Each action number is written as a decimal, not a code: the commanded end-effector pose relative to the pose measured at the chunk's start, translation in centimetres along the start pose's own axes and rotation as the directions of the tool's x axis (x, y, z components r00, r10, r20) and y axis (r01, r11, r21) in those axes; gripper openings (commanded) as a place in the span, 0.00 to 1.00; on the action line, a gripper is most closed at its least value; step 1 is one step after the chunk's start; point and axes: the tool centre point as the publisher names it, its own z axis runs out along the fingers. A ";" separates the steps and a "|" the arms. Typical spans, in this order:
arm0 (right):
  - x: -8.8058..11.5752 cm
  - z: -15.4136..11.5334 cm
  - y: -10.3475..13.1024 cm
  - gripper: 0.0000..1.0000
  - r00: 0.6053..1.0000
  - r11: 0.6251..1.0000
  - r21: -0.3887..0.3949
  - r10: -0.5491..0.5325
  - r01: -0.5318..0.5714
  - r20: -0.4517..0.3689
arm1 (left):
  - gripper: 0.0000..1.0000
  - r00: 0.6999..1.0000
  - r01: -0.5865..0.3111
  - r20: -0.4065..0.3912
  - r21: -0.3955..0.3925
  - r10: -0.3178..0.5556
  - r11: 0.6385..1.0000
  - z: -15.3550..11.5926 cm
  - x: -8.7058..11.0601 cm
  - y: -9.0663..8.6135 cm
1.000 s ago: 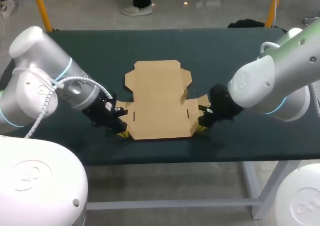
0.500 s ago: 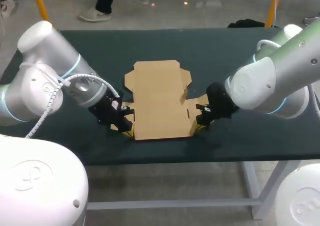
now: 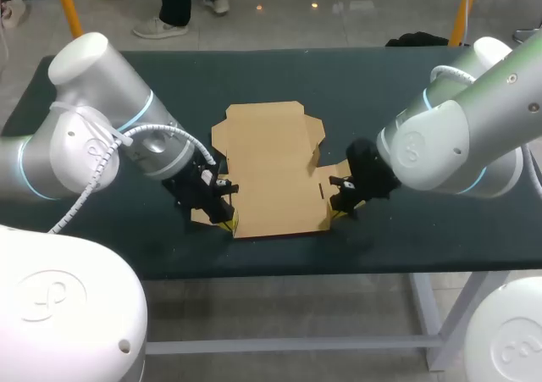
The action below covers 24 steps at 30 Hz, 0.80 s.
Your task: Assemble the packaging by folding the flat box into shape, placing the metal phone stand inside, and closing the box properly
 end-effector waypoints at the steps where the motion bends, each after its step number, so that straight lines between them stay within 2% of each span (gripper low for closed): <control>1: 0.4 0.1 0.1 0.00 1.000 1.000 0.005 -0.002 0.001 0.013 | 0.00 1.000 0.012 0.023 0.011 -0.012 1.000 0.2 0.2 -0.2; 17: 1.1 0.9 0.0 0.00 0.999 1.000 0.021 -0.018 0.018 0.026 | 0.00 1.000 0.010 0.007 0.013 -0.010 1.000 0.6 0.3 -0.3; 24: 1.3 1.0 -0.3 0.00 0.999 1.000 0.018 -0.019 0.019 0.042 | 0.00 0.999 0.028 0.018 0.054 -0.029 0.998 0.9 0.4 -0.2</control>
